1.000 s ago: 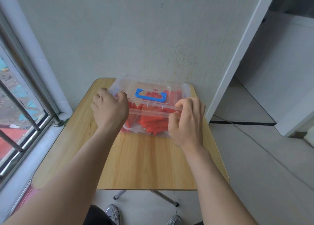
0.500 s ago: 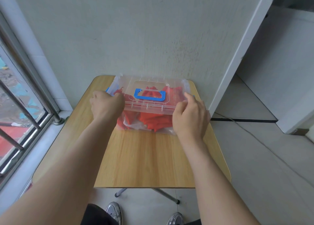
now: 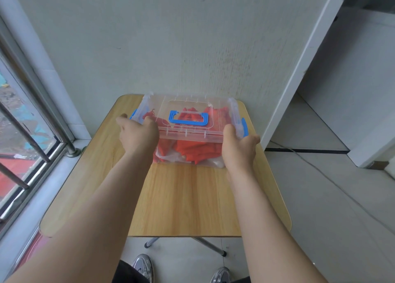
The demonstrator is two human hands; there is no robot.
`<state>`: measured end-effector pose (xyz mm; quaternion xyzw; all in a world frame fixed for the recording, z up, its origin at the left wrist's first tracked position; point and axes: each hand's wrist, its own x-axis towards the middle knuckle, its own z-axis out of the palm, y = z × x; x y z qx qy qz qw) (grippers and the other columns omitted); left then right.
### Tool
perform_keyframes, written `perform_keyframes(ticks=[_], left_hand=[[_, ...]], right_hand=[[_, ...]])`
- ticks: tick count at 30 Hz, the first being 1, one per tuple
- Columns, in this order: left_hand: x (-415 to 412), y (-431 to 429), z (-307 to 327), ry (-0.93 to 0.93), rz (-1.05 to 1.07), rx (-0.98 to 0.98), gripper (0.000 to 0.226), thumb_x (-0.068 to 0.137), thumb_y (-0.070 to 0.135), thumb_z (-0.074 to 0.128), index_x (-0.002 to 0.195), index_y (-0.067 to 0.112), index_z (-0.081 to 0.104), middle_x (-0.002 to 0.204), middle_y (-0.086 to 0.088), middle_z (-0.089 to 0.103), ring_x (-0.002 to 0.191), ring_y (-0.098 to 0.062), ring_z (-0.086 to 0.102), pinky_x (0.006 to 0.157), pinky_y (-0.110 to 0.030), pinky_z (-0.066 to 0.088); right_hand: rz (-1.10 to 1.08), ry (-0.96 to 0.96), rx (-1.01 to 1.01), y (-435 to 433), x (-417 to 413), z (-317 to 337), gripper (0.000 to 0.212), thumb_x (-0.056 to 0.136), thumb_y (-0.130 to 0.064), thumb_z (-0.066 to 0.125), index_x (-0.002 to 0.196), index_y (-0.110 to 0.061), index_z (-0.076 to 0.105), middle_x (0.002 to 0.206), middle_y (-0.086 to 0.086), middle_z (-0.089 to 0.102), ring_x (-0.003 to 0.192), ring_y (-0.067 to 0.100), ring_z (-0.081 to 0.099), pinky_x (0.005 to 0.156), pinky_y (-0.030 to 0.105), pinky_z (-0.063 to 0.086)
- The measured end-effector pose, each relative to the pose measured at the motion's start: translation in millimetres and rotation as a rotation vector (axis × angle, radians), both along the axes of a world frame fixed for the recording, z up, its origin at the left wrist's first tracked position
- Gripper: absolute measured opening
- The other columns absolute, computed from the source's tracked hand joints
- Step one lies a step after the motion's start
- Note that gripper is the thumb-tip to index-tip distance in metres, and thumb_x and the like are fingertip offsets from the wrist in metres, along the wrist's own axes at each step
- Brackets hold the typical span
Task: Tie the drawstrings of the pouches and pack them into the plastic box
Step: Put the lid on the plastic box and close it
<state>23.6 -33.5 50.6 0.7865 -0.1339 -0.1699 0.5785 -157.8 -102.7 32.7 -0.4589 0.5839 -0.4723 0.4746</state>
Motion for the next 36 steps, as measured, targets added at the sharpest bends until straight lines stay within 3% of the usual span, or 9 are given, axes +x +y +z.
perform_keyframes(ticks=[2, 8, 14, 18, 22, 26, 29, 33, 36], left_hand=[[-0.7, -0.1, 1.1, 0.066, 0.021, -0.026, 0.065, 0.100, 0.034, 0.059, 0.153, 0.010, 0.029, 0.147, -0.014, 0.050, 0.121, -0.035, 0.058, 0.100, -0.049, 0.054], [3.4, 1.1, -4.2, 0.232, 0.071, -0.100, 0.048, 0.093, 0.040, 0.069, 0.123, 0.014, 0.041, 0.110, -0.003, 0.058, 0.081, -0.014, 0.059, 0.060, -0.030, 0.044], [4.6, 2.3, -6.4, 0.197, 0.061, -0.156, 0.045, 0.087, 0.035, 0.070, 0.123, 0.013, 0.054, 0.111, -0.003, 0.065, 0.090, -0.019, 0.068, 0.064, -0.032, 0.051], [-0.9, 4.7, -6.2, 0.077, 0.078, -0.233, 0.040, 0.088, 0.023, 0.069, 0.122, 0.029, 0.048, 0.106, 0.011, 0.055, 0.098, -0.019, 0.070, 0.084, -0.039, 0.061], [-3.6, 4.5, -6.1, 0.025, 0.109, -0.259, 0.039, 0.091, 0.025, 0.069, 0.127, 0.027, 0.054, 0.106, 0.016, 0.052, 0.094, -0.009, 0.066, 0.074, -0.027, 0.056], [-6.5, 2.7, -9.3, -0.019, 0.152, -0.251, 0.038, 0.094, 0.026, 0.065, 0.130, 0.025, 0.055, 0.110, 0.012, 0.053, 0.099, -0.010, 0.062, 0.079, -0.026, 0.052], [-8.7, -2.1, -11.2, -0.023, 0.169, -0.233, 0.036, 0.095, 0.024, 0.060, 0.131, 0.024, 0.052, 0.112, 0.010, 0.054, 0.106, -0.019, 0.063, 0.087, -0.035, 0.056], [-7.0, -11.5, -15.5, -0.075, 0.179, -0.220, 0.036, 0.096, 0.020, 0.052, 0.132, 0.020, 0.049, 0.122, 0.001, 0.056, 0.114, -0.025, 0.061, 0.101, -0.046, 0.054], [-2.9, -20.9, -15.7, -0.079, 0.211, -0.221, 0.034, 0.099, 0.018, 0.049, 0.133, 0.017, 0.049, 0.128, -0.003, 0.056, 0.118, -0.026, 0.060, 0.104, -0.045, 0.052]], right_hand=[[-0.003, -0.001, -0.062, -1.2, -1.0, -3.0, 0.041, 0.098, -0.029, 0.057, 0.135, -0.012, 0.050, 0.100, -0.007, 0.064, 0.085, 0.018, 0.065, 0.064, 0.030, 0.046], [-0.007, 0.115, -0.220, 0.6, 2.9, 0.2, 0.049, 0.104, -0.016, 0.049, 0.153, -0.014, 0.047, 0.096, -0.028, 0.047, 0.076, -0.014, 0.054, 0.061, 0.000, 0.040], [-0.020, 0.236, -0.295, 1.7, 5.0, -0.1, 0.052, 0.106, -0.014, 0.043, 0.158, -0.011, 0.044, 0.114, -0.008, 0.054, 0.100, 0.012, 0.054, 0.076, 0.017, 0.038], [-0.020, 0.270, -0.313, -0.9, 5.2, -3.0, 0.052, 0.107, -0.014, 0.041, 0.159, -0.010, 0.043, 0.136, 0.007, 0.065, 0.111, 0.021, 0.060, 0.081, 0.017, 0.039], [0.022, 0.251, -0.327, -4.2, 4.8, -10.4, 0.050, 0.112, -0.020, 0.038, 0.161, -0.007, 0.038, 0.142, 0.011, 0.062, 0.124, 0.022, 0.059, 0.076, 0.005, 0.033], [-0.007, 0.302, -0.469, -0.9, 7.4, -12.9, 0.050, 0.115, -0.032, 0.040, 0.158, -0.006, 0.040, 0.150, 0.015, 0.052, 0.138, 0.027, 0.048, 0.098, 0.006, 0.033], [-0.147, 0.582, -0.757, 10.3, 11.8, -14.7, 0.033, 0.105, -0.023, 0.051, 0.137, -0.018, 0.060, 0.134, 0.012, 0.051, 0.124, 0.034, 0.046, 0.099, 0.042, 0.038], [0.047, 0.707, -1.044, 25.0, 20.2, -11.7, 0.024, 0.081, -0.012, 0.066, 0.101, -0.023, 0.075, 0.112, 0.007, 0.056, 0.103, 0.032, 0.051, 0.084, 0.042, 0.038], [0.163, 0.779, -1.141, 22.0, 28.9, -22.5, 0.032, 0.082, -0.001, 0.068, 0.106, -0.020, 0.079, 0.107, 0.005, 0.064, 0.098, 0.032, 0.059, 0.080, 0.044, 0.042]])
